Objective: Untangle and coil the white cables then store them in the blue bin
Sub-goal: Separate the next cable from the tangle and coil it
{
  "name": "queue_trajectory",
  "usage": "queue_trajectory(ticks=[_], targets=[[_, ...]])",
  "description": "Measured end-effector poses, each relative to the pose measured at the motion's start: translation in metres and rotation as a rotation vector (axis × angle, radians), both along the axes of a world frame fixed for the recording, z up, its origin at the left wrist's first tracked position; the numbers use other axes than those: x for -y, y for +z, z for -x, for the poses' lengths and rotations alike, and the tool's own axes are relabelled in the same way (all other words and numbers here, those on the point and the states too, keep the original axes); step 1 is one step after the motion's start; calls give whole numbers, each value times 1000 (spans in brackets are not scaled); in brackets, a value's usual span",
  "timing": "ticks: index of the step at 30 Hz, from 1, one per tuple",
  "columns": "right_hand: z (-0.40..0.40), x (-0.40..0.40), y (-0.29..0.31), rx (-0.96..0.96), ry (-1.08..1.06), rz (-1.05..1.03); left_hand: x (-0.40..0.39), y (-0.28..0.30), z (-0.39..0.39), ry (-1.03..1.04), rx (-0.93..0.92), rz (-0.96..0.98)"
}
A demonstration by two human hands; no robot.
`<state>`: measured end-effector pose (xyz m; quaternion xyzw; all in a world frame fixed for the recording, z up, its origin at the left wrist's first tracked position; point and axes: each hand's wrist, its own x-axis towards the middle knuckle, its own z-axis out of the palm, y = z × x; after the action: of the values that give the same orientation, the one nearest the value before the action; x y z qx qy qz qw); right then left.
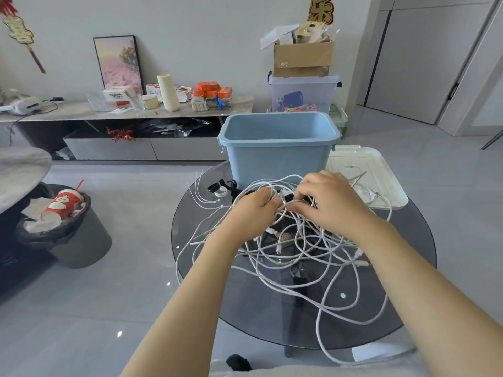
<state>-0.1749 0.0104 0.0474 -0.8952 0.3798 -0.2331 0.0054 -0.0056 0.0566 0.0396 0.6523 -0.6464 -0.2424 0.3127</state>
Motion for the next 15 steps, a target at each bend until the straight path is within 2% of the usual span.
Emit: queue_trajectory(ticks=[7,12,15], targets=[[9,14,-9,102,-117,26,-1,-4,-11,-3,-47,17],[12,9,-7,315,-124,-385,0,-7,-16,-52,-68,53],[11,8,-8,425,-134,-510,-1,-2,-14,-123,-188,-29]])
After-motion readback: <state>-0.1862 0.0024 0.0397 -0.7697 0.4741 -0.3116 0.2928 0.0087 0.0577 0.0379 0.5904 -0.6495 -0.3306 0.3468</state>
